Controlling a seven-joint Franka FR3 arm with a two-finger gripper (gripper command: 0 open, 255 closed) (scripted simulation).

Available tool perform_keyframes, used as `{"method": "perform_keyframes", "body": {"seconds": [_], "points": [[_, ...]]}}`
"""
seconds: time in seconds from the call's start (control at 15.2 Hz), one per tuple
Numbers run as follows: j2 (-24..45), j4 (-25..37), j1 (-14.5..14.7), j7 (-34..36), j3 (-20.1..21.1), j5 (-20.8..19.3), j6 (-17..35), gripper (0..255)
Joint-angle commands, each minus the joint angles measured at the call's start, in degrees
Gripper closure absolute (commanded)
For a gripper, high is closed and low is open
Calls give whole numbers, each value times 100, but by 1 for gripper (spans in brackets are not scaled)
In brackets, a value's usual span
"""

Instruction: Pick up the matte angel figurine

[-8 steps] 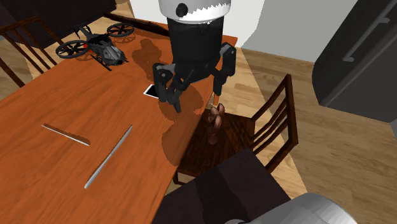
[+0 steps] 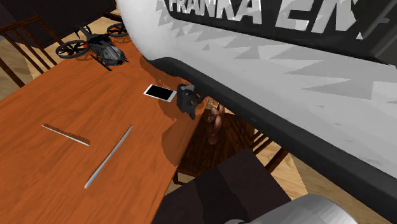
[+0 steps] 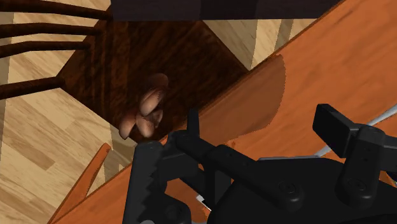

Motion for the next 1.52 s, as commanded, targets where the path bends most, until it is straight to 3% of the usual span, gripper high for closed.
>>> {"method": "perform_keyframes", "body": {"seconds": [0.0,0.59,0.92,1.06,1.19,1.32,1.45], "points": [[101,-227,-49,-192,-178,-105,431,0],[1383,-904,-161,-1133,-1131,-428,2756,0],[2578,-888,67,-1885,-1780,-185,4116,0],[3127,-801,283,-2334,-2083,152,4629,0],[3715,-663,596,-2964,-2413,756,5093,0],[4359,-457,957,-3889,-2696,1778,5457,0],[4963,-195,1080,-4926,-2695,2986,5633,0]]}}
